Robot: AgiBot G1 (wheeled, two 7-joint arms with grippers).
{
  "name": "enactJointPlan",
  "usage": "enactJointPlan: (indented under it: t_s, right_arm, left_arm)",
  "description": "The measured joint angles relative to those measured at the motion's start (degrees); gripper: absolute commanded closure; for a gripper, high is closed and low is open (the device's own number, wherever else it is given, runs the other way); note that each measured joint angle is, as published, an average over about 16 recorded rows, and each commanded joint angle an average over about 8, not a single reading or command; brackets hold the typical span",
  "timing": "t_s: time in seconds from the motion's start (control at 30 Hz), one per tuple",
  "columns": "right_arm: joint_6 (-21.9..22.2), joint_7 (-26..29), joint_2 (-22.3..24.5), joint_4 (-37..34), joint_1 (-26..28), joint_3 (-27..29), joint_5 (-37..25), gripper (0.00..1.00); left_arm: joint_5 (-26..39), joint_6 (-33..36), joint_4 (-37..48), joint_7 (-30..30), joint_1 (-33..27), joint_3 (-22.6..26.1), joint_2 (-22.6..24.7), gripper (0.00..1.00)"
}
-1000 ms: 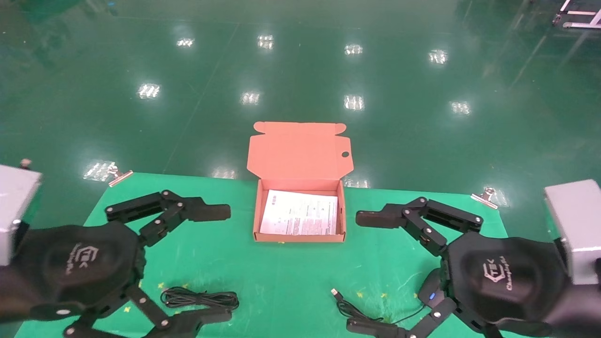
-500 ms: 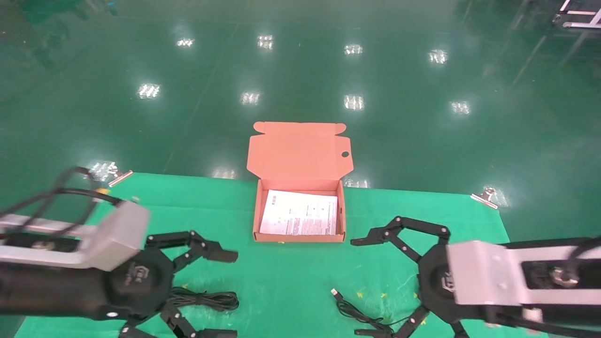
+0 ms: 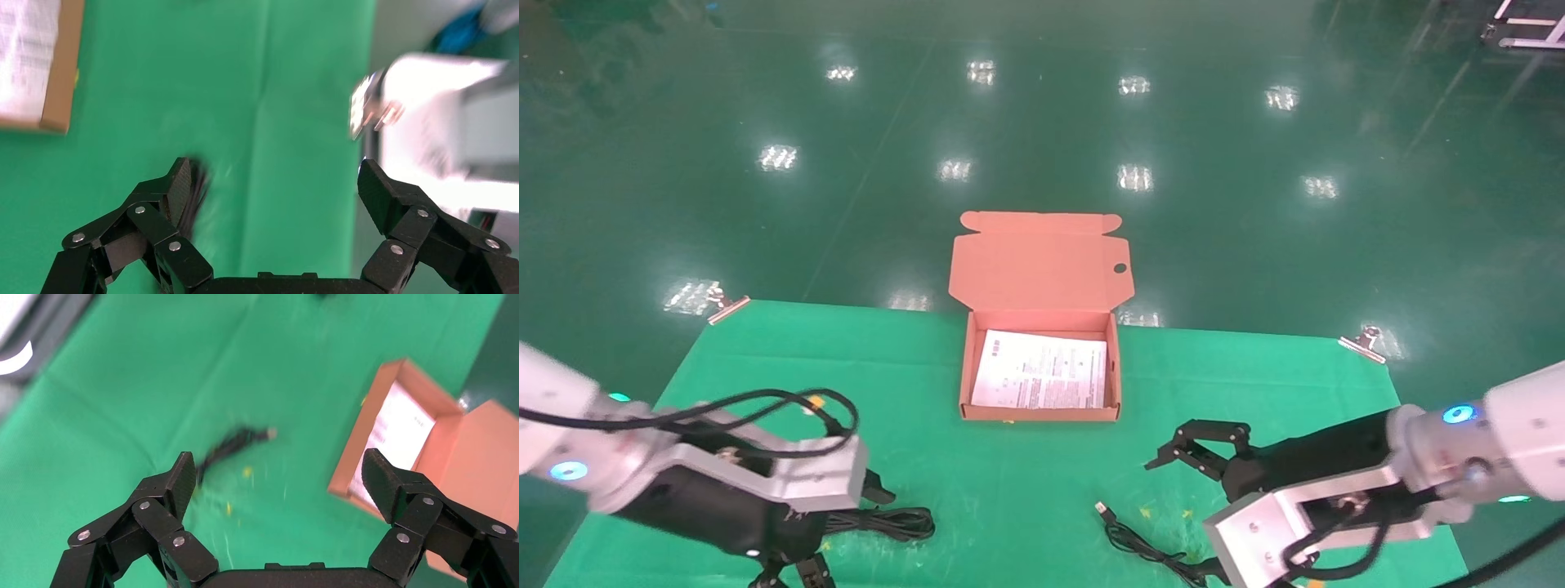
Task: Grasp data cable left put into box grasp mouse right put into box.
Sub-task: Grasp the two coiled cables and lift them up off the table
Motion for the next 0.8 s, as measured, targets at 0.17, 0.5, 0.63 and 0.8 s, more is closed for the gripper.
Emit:
enactJointPlan:
  t_s: [0.17, 0.5, 0.63, 0.8]
  right_arm:
    - [2.6, 0.5, -2.2, -0.2, -0.6, -2.6, -7.1, 0.00]
    - [7.0, 8.0, -5.6, -2.5, -4.1, -5.2, -15.3, 0.00]
    - [8.0, 11.9, -6.9, -5.2, -5.5, -5.4, -16.2, 0.00]
    - [9.1, 15.8, -8.5, -9.5, -6.7, -5.3, -16.4, 0.00]
  left_arm:
    - [7.0, -2.7, 1.1, 0.2, -0.6, 3.4, 2.6, 0.00]
    - [15.6, -10.3, 3.1, -1.9, 1.9, 6.0, 5.6, 0.00]
    - [16.7, -13.1, 5.2, -2.2, 3.2, 6.2, 6.6, 0.00]
    - [16.7, -15.7, 9.3, -1.7, 4.4, 5.9, 8.0, 0.00]
